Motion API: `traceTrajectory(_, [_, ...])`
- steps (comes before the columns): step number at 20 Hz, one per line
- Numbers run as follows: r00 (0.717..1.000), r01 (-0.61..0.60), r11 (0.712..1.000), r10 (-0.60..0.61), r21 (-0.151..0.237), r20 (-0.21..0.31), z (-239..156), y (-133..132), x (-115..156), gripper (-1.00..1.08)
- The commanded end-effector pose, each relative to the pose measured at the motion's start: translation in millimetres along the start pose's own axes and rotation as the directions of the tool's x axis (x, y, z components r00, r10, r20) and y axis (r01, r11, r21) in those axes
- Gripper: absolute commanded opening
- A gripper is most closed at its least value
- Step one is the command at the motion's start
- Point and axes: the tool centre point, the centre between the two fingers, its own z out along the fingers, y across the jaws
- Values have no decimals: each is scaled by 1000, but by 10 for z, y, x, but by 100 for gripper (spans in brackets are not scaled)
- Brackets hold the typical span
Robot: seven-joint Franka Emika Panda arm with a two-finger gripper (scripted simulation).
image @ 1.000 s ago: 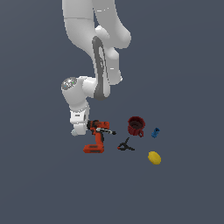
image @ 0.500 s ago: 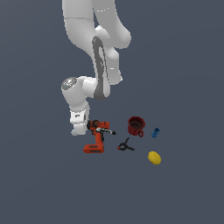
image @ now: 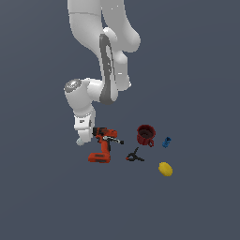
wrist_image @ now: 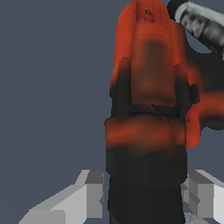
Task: Pick up a designated object from a clutter of objects.
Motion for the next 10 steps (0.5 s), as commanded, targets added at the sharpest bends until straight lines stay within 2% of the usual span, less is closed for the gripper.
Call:
traceTrajectory(1, [1000, 1, 1000, -1, -6, 4, -132, 13, -14, -100])
traceTrajectory(10, [1000, 2, 1000, -2, -3, 5, -667, -44, -27, -100])
